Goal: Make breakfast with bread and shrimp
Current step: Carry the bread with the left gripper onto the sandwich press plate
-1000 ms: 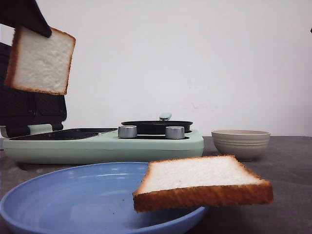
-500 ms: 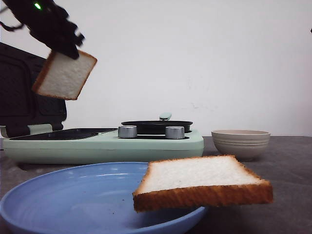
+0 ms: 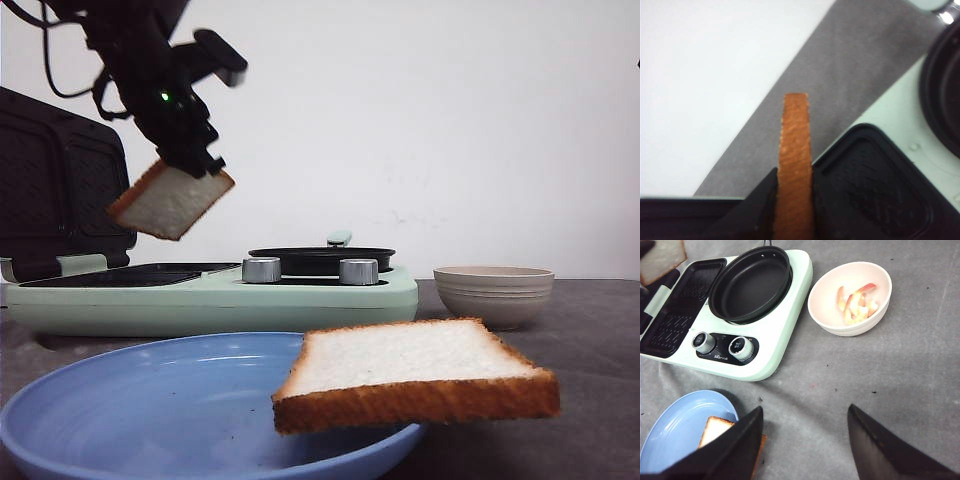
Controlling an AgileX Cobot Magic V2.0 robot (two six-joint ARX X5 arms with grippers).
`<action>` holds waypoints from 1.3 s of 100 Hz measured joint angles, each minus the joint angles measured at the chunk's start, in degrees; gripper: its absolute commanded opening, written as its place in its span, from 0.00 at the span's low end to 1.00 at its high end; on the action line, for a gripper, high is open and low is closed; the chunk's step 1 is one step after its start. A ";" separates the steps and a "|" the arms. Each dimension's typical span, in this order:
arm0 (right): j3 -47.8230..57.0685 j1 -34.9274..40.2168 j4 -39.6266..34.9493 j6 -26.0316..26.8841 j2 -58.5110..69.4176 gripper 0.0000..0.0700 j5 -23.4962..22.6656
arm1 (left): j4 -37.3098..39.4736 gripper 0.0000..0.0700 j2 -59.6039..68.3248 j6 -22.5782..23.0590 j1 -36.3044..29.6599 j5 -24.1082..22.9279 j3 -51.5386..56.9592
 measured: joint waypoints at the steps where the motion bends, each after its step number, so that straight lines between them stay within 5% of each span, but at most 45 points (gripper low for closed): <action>1: 0.00 0.00 -0.02 -0.07 0.00 0.47 0.02 | -0.04 0.00 0.15 0.11 -0.02 0.00 0.00; 45: 0.00 0.00 -1.14 -0.98 0.00 0.47 0.00 | 1.46 0.00 3.26 4.22 0.55 -2.47 0.00; 111: 0.00 0.00 -1.14 -1.14 0.00 0.47 0.00 | 1.31 0.01 5.51 4.37 1.46 -3.02 0.00; 118: 0.00 0.00 -1.14 -1.14 0.00 0.47 0.00 | 1.29 0.10 5.51 4.37 1.44 -2.99 0.00; 130: 0.00 0.00 -1.14 -1.14 0.00 0.47 0.00 | 0.83 0.41 5.51 4.35 1.44 -2.99 0.00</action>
